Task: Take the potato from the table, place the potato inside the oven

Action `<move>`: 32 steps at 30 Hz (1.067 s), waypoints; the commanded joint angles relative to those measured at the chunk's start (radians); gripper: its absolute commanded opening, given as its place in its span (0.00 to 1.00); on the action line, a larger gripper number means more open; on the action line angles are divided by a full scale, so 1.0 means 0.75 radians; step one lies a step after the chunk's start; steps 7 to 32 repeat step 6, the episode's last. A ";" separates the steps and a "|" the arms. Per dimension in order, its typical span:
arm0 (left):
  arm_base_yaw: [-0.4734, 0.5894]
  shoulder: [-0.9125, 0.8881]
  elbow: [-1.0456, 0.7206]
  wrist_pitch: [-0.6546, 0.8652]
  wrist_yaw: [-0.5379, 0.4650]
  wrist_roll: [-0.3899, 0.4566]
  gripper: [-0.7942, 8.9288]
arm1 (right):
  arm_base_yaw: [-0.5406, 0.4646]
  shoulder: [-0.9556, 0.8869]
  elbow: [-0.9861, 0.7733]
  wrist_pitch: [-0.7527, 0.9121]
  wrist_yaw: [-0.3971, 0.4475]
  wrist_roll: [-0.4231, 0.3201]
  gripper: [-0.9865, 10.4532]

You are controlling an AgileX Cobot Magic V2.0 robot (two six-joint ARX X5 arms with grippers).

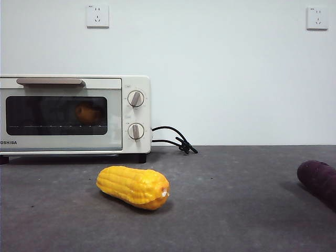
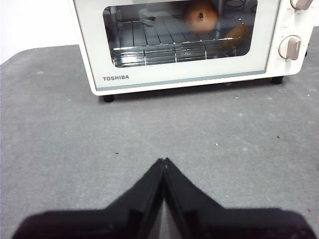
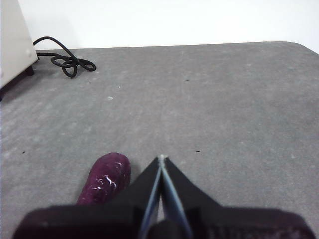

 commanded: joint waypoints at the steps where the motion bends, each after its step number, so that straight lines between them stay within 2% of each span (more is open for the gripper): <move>1: -0.004 0.000 -0.012 0.014 0.000 -0.014 0.08 | -0.002 -0.002 -0.006 -0.007 0.006 0.009 0.09; 32: -0.004 0.003 -0.012 0.014 0.000 -0.014 0.08 | -0.002 -0.002 -0.006 -0.007 0.006 0.009 0.09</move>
